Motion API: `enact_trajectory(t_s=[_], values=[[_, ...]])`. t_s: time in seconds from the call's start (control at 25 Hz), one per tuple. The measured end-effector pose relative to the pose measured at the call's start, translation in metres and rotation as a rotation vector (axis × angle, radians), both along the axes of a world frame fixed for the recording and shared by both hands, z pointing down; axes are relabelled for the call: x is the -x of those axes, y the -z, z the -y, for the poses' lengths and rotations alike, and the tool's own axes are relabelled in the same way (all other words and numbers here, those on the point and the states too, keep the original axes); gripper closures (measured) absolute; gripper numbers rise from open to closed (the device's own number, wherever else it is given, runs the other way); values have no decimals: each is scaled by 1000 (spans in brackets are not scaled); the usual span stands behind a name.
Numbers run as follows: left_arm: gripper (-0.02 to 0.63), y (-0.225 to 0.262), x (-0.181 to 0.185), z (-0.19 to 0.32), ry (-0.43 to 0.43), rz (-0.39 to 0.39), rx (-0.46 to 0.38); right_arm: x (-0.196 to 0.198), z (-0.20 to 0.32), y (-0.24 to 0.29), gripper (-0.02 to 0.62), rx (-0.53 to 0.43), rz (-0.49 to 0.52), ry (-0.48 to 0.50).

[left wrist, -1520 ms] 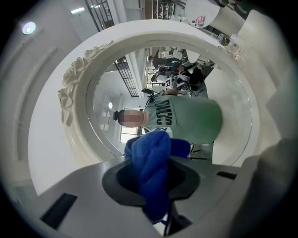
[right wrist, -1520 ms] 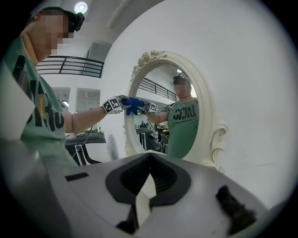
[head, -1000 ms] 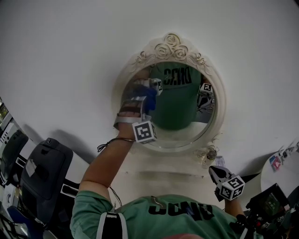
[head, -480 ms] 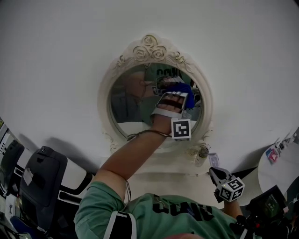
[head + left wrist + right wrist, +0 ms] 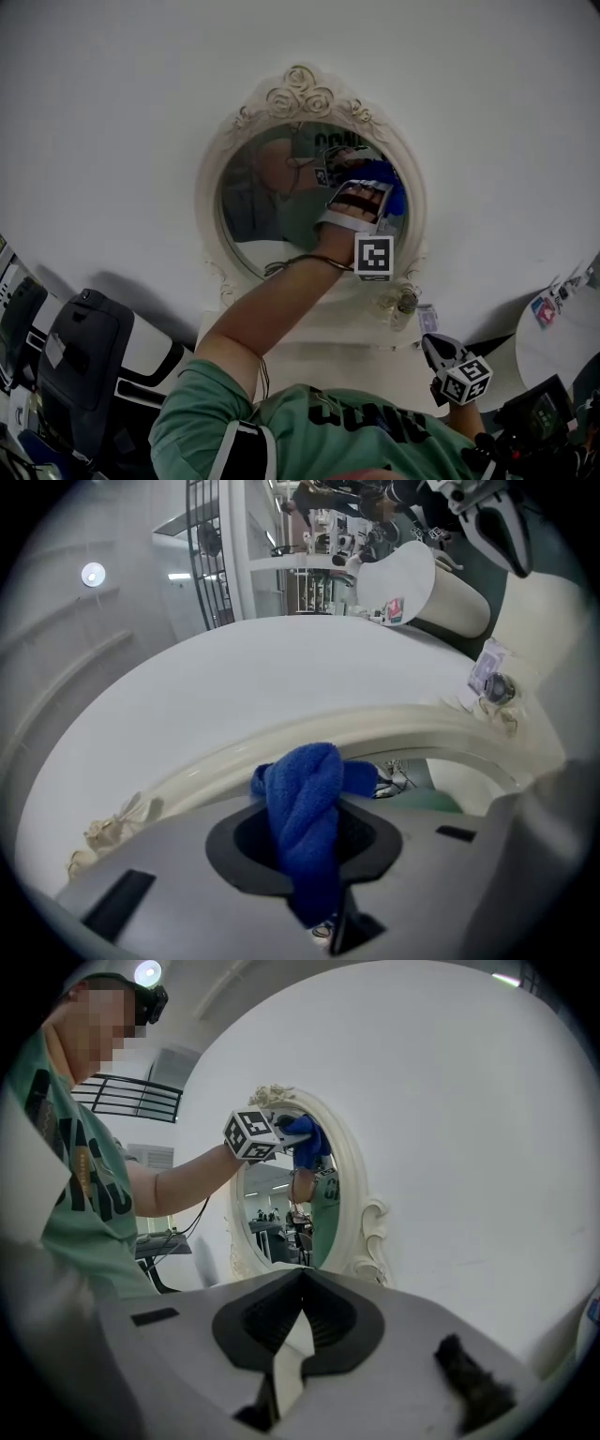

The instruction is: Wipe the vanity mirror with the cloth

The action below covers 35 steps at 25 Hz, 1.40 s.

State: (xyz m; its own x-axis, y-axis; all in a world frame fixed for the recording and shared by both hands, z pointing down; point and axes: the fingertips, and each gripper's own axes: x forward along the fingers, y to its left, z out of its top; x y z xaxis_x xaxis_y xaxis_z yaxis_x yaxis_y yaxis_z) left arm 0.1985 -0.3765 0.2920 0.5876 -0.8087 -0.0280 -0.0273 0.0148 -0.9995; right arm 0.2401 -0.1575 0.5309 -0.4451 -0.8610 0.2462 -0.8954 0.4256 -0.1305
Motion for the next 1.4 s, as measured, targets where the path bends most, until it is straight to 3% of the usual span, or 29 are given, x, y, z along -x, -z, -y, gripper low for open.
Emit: enact_trajectory(t_s=[0.12, 0.2, 0.32, 0.44, 0.64, 1.08, 1.4], values=[[511, -1, 41, -8, 4, -41, 17, 17, 8, 4, 583, -6, -11, 42], [511, -4, 87, -3, 51, -56, 21, 25, 14, 6, 583, -6, -17, 65], [511, -8, 178, 21, 200, -76, -17, 38, 22, 8, 583, -3, -28, 95], [511, -15, 265, 37, 354, -94, -2, 50, 29, 9, 583, 2, -41, 125], [511, -42, 349, 48, 511, -43, 31, 73, 38, 12, 583, -1, -54, 170], [511, -53, 361, 68, 550, -27, 27, 75, 35, 13, 583, 3, -80, 166], [511, -51, 343, 70, 544, -27, 39, 60, 34, 12, 583, 6, -80, 139]])
